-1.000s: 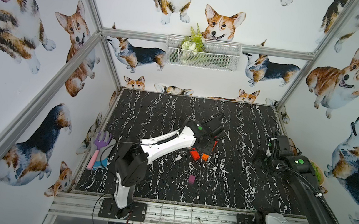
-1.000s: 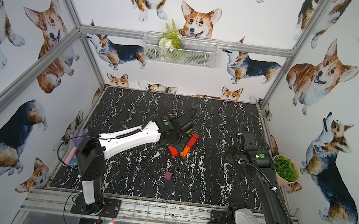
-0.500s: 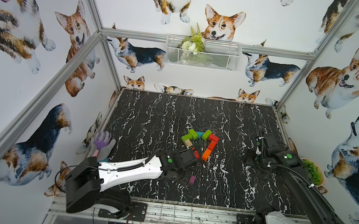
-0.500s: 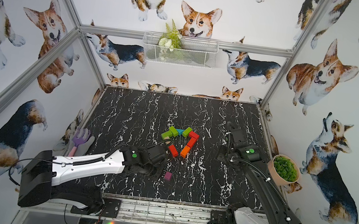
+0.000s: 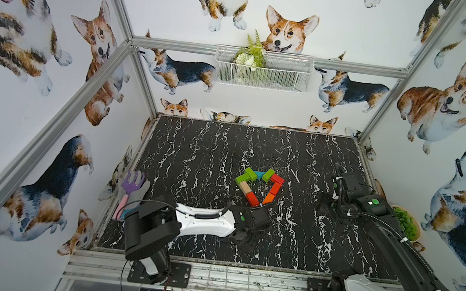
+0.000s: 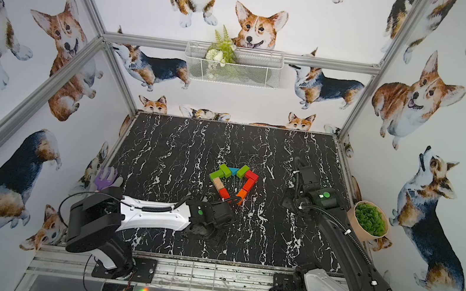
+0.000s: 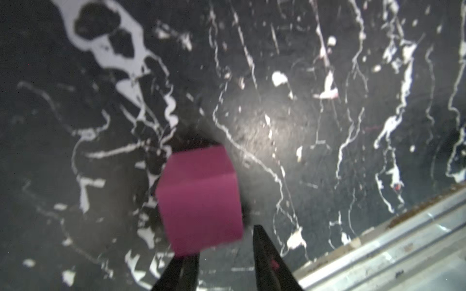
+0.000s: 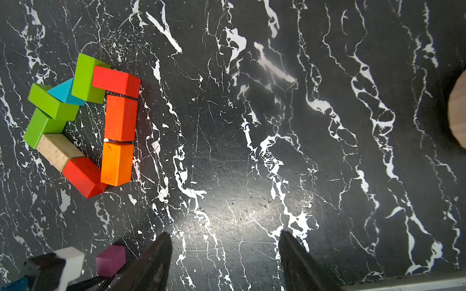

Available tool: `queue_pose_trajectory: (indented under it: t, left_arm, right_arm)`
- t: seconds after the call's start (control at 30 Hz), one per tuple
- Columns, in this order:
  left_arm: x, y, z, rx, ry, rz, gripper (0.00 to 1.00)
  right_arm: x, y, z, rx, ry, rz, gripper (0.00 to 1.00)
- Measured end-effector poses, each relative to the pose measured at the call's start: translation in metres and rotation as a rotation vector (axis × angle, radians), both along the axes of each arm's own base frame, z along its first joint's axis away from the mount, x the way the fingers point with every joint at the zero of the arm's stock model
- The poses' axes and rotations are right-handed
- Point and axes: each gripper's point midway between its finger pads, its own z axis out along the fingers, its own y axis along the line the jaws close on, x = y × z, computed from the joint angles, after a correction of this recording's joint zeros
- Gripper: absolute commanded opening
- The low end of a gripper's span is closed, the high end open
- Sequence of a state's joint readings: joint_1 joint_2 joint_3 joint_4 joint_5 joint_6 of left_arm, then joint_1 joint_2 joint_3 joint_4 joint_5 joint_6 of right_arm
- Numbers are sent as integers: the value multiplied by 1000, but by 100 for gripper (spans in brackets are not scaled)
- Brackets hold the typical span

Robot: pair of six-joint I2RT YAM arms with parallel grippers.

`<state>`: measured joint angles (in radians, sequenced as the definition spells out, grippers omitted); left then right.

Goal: Assemble a heart with building blocks
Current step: Move the building block to the center of the board.

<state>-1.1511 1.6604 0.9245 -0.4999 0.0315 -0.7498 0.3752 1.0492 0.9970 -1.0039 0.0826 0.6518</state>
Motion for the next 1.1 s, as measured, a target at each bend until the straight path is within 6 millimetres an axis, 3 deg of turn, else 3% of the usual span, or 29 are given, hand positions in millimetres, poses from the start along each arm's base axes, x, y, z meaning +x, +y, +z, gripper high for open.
queue_pose_trajectory:
  t: [0.17,0.37,0.53,0.67,0.77,0.83,0.93,1.1]
  left_arm:
    - [23,-13,0,-3,-51,4,32]
    - [53,-34,6,8,-117,-16,31]
    - [68,-29,17,-2,-148,9,35]
    - [59,-14,50,-55,-170,22,46]
    - [54,11,89,-129,-211,66,49]
    - [63,43,109,-166,-238,155,49]
    - [75,85,120,-173,-255,275,49]
    - [77,110,124,-181,-244,331,42]
  right_arm:
    - [-2,-1,2,3,-9,0,71]
    - [-9,-2,-9,-5,20,4,71]
    - [-18,4,-17,-6,33,36,71]
    - [-36,29,-27,-7,53,124,72]
    - [-49,51,-36,-17,54,178,74]
    - [-57,70,-45,-22,69,218,74]
    - [-60,101,-63,-67,106,264,73]
    - [-62,144,-90,-101,137,323,67]
